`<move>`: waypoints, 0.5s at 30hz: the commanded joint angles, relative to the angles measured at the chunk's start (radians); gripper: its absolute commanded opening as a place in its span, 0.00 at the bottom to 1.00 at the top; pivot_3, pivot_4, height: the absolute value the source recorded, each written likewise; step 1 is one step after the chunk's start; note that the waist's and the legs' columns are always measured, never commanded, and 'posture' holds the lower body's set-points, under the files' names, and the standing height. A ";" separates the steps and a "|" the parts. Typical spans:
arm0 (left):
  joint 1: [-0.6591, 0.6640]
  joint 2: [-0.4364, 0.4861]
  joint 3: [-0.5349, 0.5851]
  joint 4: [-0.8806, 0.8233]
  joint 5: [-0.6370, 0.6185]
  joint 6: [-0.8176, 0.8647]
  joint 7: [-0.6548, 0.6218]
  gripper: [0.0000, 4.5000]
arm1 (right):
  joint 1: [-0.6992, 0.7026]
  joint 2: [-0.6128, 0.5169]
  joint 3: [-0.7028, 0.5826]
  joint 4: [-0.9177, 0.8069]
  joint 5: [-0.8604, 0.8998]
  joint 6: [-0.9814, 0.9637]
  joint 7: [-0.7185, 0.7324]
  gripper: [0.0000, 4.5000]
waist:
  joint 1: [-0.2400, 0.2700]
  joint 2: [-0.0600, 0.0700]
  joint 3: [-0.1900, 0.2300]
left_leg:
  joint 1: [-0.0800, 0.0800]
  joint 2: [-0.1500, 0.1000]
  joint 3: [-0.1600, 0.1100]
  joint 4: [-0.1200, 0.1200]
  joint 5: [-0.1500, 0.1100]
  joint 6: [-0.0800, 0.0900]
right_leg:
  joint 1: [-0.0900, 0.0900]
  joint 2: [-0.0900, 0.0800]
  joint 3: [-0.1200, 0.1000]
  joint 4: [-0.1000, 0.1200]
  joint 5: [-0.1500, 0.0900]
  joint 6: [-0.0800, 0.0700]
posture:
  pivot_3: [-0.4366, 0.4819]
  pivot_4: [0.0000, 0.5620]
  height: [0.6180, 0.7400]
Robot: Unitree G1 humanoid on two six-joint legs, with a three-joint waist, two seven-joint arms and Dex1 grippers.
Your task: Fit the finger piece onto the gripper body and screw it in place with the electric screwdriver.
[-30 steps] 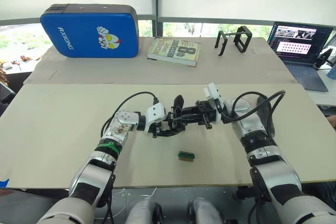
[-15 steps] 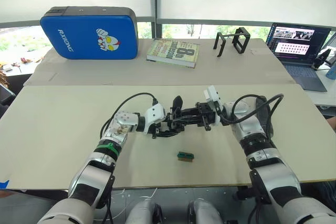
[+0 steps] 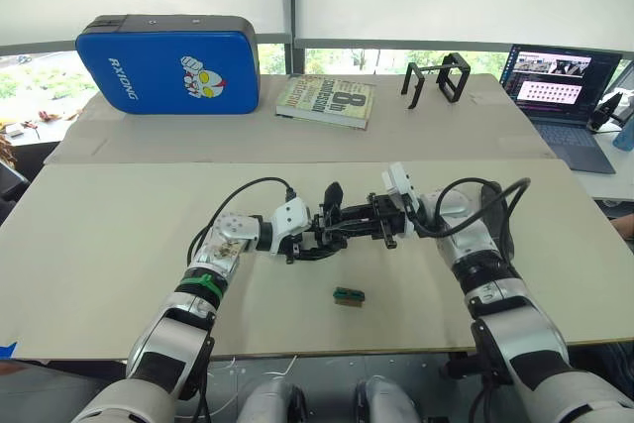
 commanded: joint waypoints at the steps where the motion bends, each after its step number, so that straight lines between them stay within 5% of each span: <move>1: -0.005 0.004 -0.006 -0.051 -0.009 -0.013 -0.031 0.51 | 0.066 -0.045 0.060 0.094 -0.131 0.024 -0.034 0.08 | 0.000 0.000 0.000 | 0.000 0.000 0.000 0.000 0.000 0.000 | 0.000 0.000 0.000 0.000 0.000 0.000 | 0.48 0.27 1.00; 15: 0.006 0.011 -0.009 -0.067 -0.012 -0.009 -0.033 0.51 | 0.009 -0.069 0.144 0.148 -0.159 0.098 0.065 0.08 | 0.001 0.000 0.000 | 0.000 0.000 0.000 0.000 -0.001 0.001 | 0.000 -0.008 -0.013 -0.001 0.000 -0.002 | 0.48 0.27 1.00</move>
